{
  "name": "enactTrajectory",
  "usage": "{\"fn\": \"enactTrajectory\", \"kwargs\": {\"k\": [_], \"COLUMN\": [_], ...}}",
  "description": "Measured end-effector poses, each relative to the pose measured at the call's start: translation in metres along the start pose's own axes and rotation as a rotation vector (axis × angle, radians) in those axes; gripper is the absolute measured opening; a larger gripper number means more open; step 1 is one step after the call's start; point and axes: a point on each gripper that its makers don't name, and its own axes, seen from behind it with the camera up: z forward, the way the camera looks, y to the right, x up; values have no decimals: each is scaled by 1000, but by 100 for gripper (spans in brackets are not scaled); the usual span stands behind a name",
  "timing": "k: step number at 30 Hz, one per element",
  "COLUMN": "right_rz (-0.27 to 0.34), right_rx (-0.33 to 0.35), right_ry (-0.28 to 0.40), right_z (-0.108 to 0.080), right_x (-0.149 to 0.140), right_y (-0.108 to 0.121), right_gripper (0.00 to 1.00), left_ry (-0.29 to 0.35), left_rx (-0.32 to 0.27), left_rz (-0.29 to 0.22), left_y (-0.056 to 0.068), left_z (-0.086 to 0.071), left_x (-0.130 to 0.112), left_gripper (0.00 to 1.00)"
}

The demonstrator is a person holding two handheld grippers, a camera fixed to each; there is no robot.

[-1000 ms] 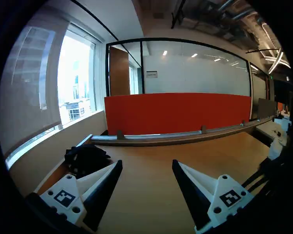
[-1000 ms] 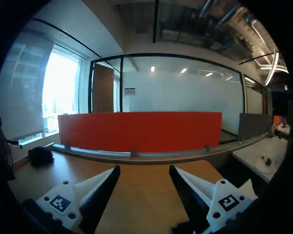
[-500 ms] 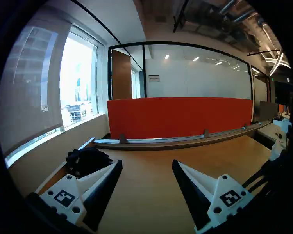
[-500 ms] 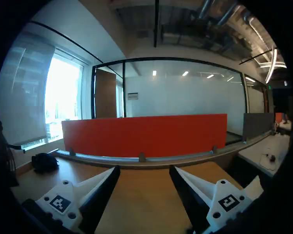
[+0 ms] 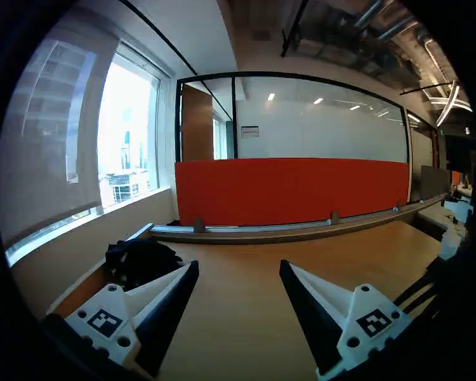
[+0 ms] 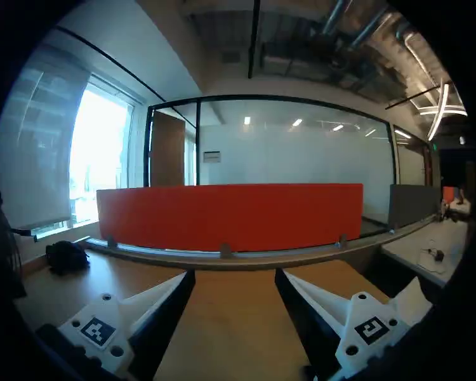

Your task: Fold towel

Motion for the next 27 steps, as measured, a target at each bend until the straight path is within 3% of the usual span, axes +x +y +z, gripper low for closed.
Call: {"fn": "enactTrajectory", "kwargs": {"k": [17, 27], "right_rz": [-45, -43], "right_rx": [-17, -18], "right_ry": [42, 55], "right_z": [-10, -6], "right_x": [-82, -115], "right_y": [11, 16], "right_gripper": [98, 98], "left_ry": [23, 32], "left_rx": [-18, -15], "left_rz": [-1, 1], "left_y": [14, 17], "left_z": [-5, -5], "left_x": [-89, -121], "left_gripper": [94, 94]}}
